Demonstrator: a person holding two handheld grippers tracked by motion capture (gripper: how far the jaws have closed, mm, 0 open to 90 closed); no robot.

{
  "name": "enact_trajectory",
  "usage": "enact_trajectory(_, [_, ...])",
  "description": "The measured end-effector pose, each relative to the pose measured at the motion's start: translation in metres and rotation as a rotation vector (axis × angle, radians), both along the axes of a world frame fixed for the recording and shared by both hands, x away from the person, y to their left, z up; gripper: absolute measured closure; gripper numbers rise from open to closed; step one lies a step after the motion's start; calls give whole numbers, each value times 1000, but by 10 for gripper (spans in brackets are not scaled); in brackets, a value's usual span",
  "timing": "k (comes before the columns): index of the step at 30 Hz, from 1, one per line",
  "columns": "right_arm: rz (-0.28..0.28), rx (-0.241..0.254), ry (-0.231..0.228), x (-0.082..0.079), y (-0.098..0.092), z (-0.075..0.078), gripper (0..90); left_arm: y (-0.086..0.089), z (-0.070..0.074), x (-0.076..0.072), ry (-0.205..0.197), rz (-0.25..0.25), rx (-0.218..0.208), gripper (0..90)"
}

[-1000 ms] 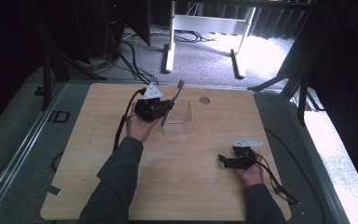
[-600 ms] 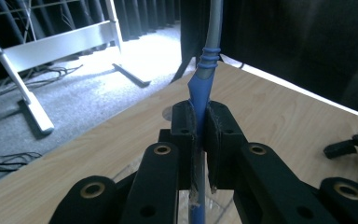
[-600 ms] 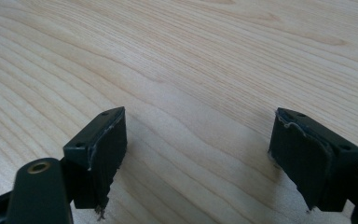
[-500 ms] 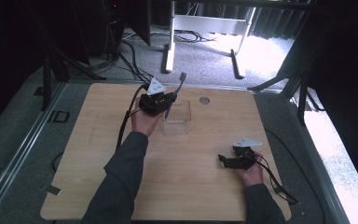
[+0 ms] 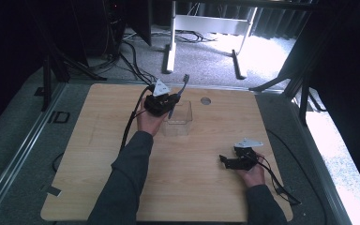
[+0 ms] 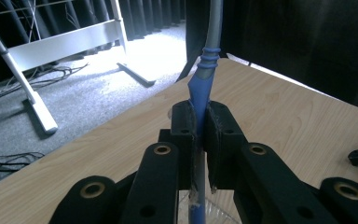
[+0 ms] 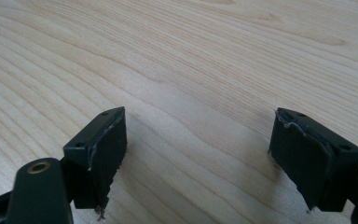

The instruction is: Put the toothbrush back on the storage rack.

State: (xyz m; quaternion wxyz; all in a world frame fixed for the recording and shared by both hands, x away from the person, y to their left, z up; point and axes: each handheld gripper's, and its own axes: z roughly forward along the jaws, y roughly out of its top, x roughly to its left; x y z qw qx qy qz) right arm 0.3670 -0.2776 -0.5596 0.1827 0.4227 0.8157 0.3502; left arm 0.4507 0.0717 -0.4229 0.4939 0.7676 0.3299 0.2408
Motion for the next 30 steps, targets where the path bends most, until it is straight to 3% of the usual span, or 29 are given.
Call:
enact_trajectory(7, [1,0,0,0,0,0,185,0,-7,6,20,11,36,827])
enact_trajectory(25, [1,-1,-1,0,0,0,185,-11,-22,5,90,-43,179,824])
enact_trajectory(30, [1,-1,-1,0,0,0,185,-11,-24,2,106,-62,197,814])
